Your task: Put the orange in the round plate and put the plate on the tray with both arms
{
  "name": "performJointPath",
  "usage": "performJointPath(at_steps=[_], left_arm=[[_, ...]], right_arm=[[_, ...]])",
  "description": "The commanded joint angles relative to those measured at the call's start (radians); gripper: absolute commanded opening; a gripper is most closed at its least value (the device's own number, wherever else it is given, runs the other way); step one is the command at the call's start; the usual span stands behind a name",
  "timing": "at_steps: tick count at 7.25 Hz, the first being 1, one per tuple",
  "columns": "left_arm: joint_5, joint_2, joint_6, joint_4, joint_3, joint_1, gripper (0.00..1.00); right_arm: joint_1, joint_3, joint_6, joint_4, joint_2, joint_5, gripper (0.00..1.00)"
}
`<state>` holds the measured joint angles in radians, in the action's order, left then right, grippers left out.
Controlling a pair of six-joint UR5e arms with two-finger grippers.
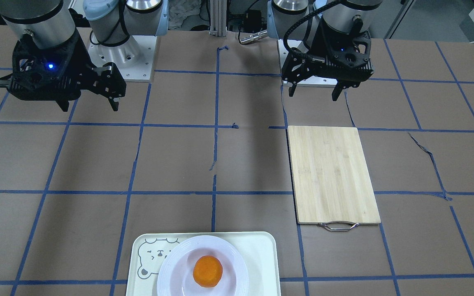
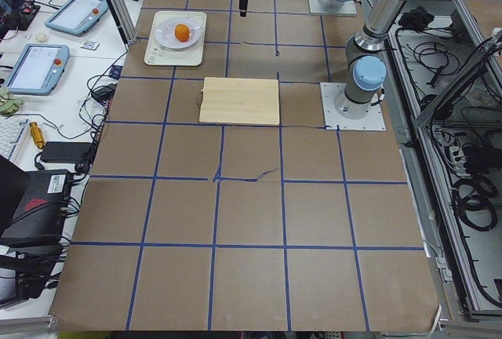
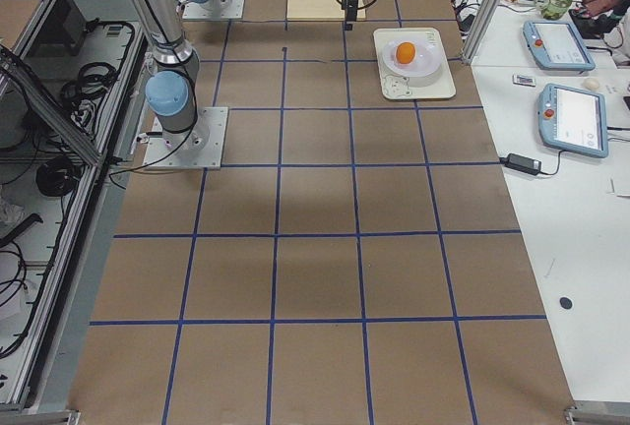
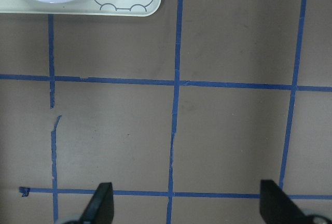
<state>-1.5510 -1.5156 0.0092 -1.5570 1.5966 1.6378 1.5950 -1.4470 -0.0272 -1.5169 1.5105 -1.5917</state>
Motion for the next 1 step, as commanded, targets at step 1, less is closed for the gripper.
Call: performJointPath(at_steps=[1], left_arm=[[0.0,0.0,0.0,0.0,0.0,-0.001,1.0]], right_arm=[[-0.001,-0.001,0.001,-0.015,0.001,-0.002,1.0]])
